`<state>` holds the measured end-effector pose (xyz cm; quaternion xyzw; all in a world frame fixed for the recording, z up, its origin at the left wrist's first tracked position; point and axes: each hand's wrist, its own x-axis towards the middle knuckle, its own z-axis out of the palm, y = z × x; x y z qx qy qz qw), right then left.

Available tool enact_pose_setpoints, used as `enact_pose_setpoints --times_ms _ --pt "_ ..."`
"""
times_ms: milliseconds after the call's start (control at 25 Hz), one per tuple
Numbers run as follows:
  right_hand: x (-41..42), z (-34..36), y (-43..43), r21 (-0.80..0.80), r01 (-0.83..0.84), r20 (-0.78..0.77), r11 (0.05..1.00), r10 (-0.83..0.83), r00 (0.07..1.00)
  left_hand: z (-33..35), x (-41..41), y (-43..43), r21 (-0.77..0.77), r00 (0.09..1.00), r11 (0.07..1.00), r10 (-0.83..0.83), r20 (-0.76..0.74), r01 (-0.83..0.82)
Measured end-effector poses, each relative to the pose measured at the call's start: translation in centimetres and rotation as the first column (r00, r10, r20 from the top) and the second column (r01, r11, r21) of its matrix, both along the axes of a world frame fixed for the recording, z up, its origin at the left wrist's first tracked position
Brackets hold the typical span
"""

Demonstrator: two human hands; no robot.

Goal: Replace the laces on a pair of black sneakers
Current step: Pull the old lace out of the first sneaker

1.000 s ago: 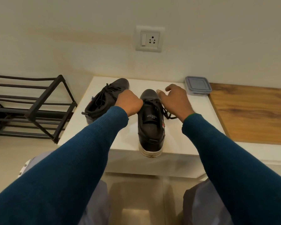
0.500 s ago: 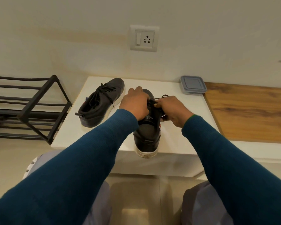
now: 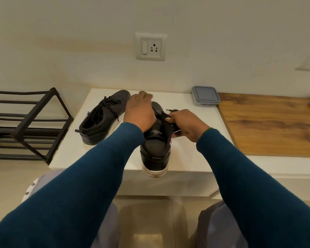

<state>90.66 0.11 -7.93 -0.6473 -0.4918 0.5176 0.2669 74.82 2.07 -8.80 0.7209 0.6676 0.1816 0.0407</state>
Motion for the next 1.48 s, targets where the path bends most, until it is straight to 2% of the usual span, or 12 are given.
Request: enact_pose_setpoints --times_ms 200,280,400,480,600,760,840,920,1040,1240,1360,1480 --pt "0.1 0.1 0.0 0.041 -0.056 0.062 0.998 0.053 0.997 -0.4 1.9 0.0 -0.113 0.953 0.986 -0.151 -0.264 0.125" --pt "0.2 0.2 0.1 0.014 -0.046 0.049 0.999 0.045 0.998 0.1 1.5 -0.2 -0.017 0.982 1.0 -0.022 0.189 0.025" --pt "0.6 0.2 0.1 -0.014 -0.064 0.064 0.998 0.065 0.996 1.7 0.3 -0.4 -0.014 0.513 0.957 0.167 0.842 -0.289" --pt "0.6 0.1 0.2 -0.017 -0.065 0.072 0.998 0.066 0.995 1.8 -0.6 -0.1 0.051 0.649 0.924 0.226 0.726 -0.379" --pt "0.3 0.3 0.5 -0.016 -0.059 0.116 0.998 0.06 0.991 1.2 0.2 -0.1 0.075 0.996 0.995 0.056 0.068 -0.061" --pt "0.0 0.6 0.4 -0.011 -0.071 0.161 0.997 0.072 0.984 0.0 2.6 -0.6 -0.157 0.929 0.983 -0.147 -0.338 0.099" --pt "0.2 0.7 0.2 -0.011 -0.079 0.159 0.997 0.08 0.984 0.5 2.4 -0.5 -0.104 0.958 0.991 -0.107 -0.266 0.082" --pt "0.3 0.9 0.1 -0.023 -0.086 0.145 0.996 0.088 0.986 1.4 1.4 -0.5 0.08 0.977 0.996 0.02 0.212 -0.038" --pt "0.5 0.8 0.0 -0.042 -0.099 0.144 0.994 0.104 0.984 2.8 -1.3 -0.5 0.128 0.611 0.917 0.143 0.779 -0.378" --pt "-0.1 1.0 0.2 -0.017 -0.1 0.188 0.995 0.101 0.977 2.0 -0.4 -1.4 0.04 0.968 0.998 0.038 0.25 -0.049" --pt "-0.1 0.8 0.1 0.017 -0.132 0.214 0.991 0.125 0.969 0.7 2.0 -1.5 -0.183 0.973 0.978 -0.133 -0.19 0.098" --pt "0.4 0.7 0.1 0.022 -0.138 0.208 0.99 0.131 0.969 0.9 2.1 -1.3 -0.109 0.995 0.992 -0.075 -0.065 0.068"
